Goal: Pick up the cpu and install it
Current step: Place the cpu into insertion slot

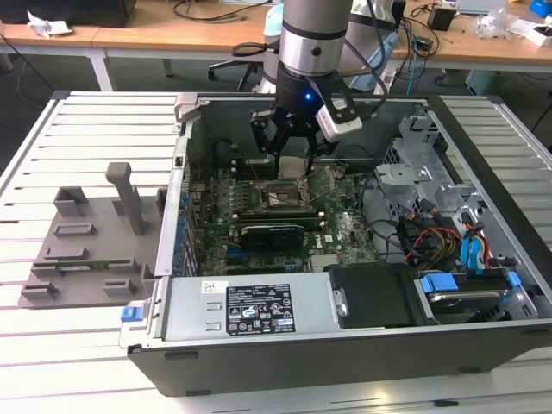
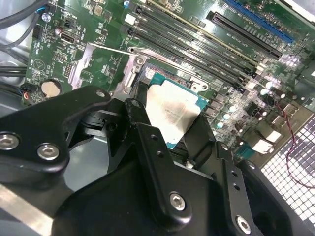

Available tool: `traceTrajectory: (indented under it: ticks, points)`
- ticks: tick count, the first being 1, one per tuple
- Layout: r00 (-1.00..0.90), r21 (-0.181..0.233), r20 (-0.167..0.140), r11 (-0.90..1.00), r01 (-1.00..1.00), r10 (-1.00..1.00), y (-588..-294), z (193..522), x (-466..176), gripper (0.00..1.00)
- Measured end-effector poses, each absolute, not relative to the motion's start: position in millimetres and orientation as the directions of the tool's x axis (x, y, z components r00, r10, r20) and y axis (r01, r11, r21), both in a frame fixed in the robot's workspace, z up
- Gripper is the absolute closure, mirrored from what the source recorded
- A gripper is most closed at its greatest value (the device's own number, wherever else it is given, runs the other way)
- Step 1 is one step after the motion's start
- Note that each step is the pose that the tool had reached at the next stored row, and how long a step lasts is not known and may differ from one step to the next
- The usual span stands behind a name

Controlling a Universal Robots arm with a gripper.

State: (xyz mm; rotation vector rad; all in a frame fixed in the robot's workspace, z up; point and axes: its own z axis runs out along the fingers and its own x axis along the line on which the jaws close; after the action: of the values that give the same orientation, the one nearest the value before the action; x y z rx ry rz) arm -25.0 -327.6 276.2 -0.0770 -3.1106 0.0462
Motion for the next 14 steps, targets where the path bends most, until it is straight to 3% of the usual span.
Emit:
traceTrajectory:
  ticks: [8,14]
  points:
    - [-0.993,-0.035,0.028,0.993,0.111,0.112,-327.6,275.9,-24.9,0.45]
    - [-0.988,-0.063,0.025,0.986,0.152,0.153,-327.6,275.9,-25.0,0.45]
